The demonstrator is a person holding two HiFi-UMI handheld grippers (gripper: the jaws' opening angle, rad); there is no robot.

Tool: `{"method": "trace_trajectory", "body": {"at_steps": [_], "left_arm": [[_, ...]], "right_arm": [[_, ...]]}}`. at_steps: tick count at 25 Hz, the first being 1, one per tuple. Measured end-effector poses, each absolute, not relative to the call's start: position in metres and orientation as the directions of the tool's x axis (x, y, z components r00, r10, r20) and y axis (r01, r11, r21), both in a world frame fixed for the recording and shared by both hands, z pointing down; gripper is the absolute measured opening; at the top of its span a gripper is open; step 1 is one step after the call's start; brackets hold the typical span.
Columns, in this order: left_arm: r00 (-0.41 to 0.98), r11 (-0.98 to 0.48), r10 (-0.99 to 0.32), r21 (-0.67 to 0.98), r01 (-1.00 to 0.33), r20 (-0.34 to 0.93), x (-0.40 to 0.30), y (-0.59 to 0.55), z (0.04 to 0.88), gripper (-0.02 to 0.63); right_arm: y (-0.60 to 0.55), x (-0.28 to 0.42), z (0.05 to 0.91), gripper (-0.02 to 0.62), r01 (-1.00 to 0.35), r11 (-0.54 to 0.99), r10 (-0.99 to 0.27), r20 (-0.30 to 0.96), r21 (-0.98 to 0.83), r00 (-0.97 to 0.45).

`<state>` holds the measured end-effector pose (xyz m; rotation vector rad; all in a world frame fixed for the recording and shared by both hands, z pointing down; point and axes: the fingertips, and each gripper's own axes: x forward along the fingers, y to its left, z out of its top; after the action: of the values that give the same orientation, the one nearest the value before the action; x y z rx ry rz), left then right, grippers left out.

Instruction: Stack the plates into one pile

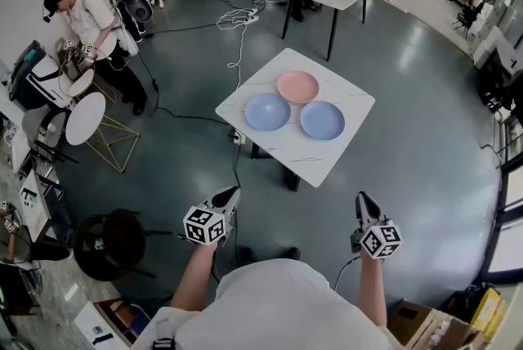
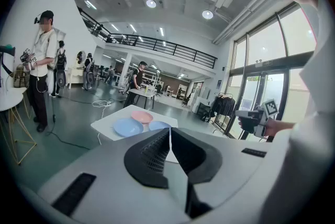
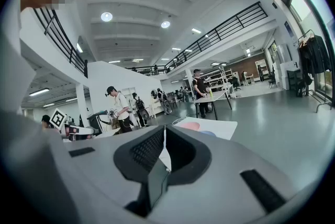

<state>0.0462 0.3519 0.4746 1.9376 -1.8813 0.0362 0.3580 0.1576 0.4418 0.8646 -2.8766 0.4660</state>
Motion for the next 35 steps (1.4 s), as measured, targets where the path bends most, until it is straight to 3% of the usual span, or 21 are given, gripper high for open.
{"method": "trace_trajectory", "body": {"at_steps": [35], "left_arm": [[0.008,0.098,-0.938,0.288,-0.953,0.346,0.094,0.333,0.488,0.023]], "right_arm": [[0.127,0.401,0.462,0.032,-0.515,0.809,-0.466,0.225,-0.283,-0.856]]}}
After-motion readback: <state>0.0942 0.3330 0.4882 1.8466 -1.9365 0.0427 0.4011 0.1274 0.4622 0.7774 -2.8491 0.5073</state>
